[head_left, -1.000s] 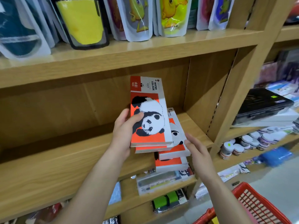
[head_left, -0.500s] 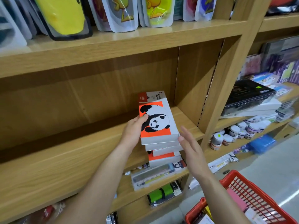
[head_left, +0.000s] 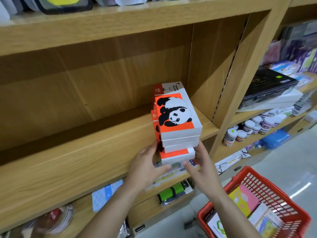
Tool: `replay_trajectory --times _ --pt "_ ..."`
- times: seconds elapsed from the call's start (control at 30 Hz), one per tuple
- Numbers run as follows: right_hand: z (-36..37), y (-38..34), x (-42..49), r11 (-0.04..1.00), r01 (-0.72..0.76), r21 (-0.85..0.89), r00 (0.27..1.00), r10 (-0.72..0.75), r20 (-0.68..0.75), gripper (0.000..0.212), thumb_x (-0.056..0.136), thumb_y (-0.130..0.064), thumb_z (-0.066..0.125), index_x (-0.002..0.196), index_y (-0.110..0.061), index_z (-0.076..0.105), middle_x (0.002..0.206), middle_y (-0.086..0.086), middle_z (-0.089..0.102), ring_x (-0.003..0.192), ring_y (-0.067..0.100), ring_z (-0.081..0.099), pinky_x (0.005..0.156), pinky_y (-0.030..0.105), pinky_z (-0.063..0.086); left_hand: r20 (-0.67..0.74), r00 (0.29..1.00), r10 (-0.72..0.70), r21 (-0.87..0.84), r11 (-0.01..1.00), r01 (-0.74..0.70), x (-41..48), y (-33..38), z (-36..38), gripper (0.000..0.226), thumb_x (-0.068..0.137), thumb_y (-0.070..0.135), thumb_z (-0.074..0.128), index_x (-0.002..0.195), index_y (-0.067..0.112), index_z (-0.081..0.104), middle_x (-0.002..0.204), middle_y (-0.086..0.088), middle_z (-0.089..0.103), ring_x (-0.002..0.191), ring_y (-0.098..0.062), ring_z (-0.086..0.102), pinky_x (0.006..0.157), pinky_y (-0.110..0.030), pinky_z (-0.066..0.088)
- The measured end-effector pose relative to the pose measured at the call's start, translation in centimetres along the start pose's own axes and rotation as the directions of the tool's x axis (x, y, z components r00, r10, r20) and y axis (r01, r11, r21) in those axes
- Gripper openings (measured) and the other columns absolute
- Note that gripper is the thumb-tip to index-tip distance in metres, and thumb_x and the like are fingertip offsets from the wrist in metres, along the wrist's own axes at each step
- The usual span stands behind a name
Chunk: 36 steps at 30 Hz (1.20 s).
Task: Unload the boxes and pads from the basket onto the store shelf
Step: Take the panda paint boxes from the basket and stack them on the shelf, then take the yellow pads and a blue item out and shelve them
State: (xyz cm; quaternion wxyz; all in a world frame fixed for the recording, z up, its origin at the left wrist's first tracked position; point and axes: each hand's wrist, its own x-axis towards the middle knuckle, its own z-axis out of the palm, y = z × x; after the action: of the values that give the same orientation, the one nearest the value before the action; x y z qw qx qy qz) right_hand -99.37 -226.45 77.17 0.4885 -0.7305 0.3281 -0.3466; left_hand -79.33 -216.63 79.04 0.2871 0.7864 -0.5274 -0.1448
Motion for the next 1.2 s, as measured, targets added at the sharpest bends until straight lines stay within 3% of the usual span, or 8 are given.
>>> replay_trajectory --times 0.17,0.27,0.4,0.6,0.87,0.97,1.07,1.2 --pt "-0.4 -0.1 2.3 0.988 -0.029 -0.154 0.993 0.011 -0.119 0.049 0.096 -0.035 0.067 0.142 -0.040 0.053 0.126 -0.016 0.071 0.113 0.009 0.069 0.086 0.034 0.058 -0.097 0.995 0.023 0.045 0.999 -0.019 3.2 1.2 0.5 0.092 0.063 0.079 0.058 0.145 0.041 0.041 0.119 -0.001 0.069 0.107 -0.022 0.064 0.071 -0.027 0.042" --pt "-1.3 0.5 3.5 0.964 -0.153 -0.218 0.951 0.083 -0.299 0.052 0.097 -0.031 0.068 0.146 -0.025 0.053 0.120 -0.009 0.070 0.111 0.017 0.066 0.090 0.043 0.057 -0.143 0.989 0.034 0.072 0.997 -0.024 6.0 2.9 2.2 0.089 0.071 0.072 0.067 0.146 0.039 0.034 0.115 -0.005 0.070 0.106 -0.027 0.065 0.071 -0.029 0.043" --pt "-3.0 0.9 4.3 0.946 -0.221 -0.239 0.928 0.129 -0.349 0.061 0.096 -0.028 0.069 0.151 -0.014 0.048 0.120 -0.003 0.068 0.113 0.020 0.063 0.097 0.043 0.054 -0.128 0.991 -0.035 0.078 0.996 0.046 10.6 5.2 3.8 0.109 0.077 0.063 0.072 0.159 0.029 0.010 0.139 -0.011 0.061 0.121 -0.035 0.060 0.089 -0.042 0.051" --pt "-4.9 1.3 5.9 0.879 -0.159 -0.450 0.971 0.056 -0.234 0.059 0.096 -0.024 0.067 0.151 -0.011 0.051 0.148 0.007 0.060 0.135 0.029 0.054 0.113 0.040 0.040 -0.083 0.995 -0.063 0.117 0.991 0.073 14.9 7.4 5.4 0.109 0.080 0.064 0.070 0.159 0.015 0.012 0.132 -0.016 0.065 0.116 -0.037 0.062 0.092 -0.044 0.051" --pt "-4.4 1.5 5.9 0.793 -0.175 -0.584 0.983 0.106 -0.151 0.061 0.095 -0.028 0.065 0.153 -0.012 0.050 0.160 0.002 0.047 0.139 0.032 0.046 0.117 0.039 0.032 -0.019 0.998 -0.065 0.083 0.994 0.067 14.7 7.1 4.9 0.106 0.083 0.063 0.067 0.159 0.015 0.012 0.135 -0.013 0.063 0.120 -0.034 0.060 0.095 -0.043 0.051" --pt "-4.5 1.3 4.1 0.762 -0.193 -0.618 0.980 0.124 -0.154 0.062 0.096 -0.029 0.065 0.153 -0.014 0.049 0.162 0.003 0.044 0.140 0.033 0.044 0.117 0.042 0.034 0.061 0.998 -0.002 0.065 0.998 -0.002 11.3 6.9 3.4 0.086 0.087 0.057 0.065 0.156 0.024 0.026 0.144 -0.006 0.057 0.127 -0.029 0.055 0.102 -0.044 0.048" --pt "-5.5 1.8 0.8 0.748 -0.264 -0.609 0.963 0.171 -0.208 0.062 0.096 -0.029 0.065 0.153 -0.013 0.048 0.156 0.008 0.048 0.141 0.034 0.044 0.115 0.043 0.037 0.005 0.974 0.227 0.118 0.967 -0.226 4.1 5.8 3.7 0.063 0.092 0.049 0.060 0.148 0.025 0.044 0.142 0.002 0.059 0.127 -0.020 0.052 0.103 -0.035 0.042" --pt "-8.2 4.8 -6.4 0.674 -0.433 -0.598 0.900 0.286 -0.329 0.063 0.093 -0.026 0.070 0.151 -0.008 0.051 0.147 0.017 0.054 0.137 0.037 0.049 0.111 0.045 0.041 0.190 0.906 0.378 0.074 0.915 -0.398 -2.7 5.2 7.5 0.058 0.088 0.054 0.049 0.139 0.027 0.056 0.138 0.009 0.061 0.127 -0.013 0.051 0.101 -0.026 0.037"
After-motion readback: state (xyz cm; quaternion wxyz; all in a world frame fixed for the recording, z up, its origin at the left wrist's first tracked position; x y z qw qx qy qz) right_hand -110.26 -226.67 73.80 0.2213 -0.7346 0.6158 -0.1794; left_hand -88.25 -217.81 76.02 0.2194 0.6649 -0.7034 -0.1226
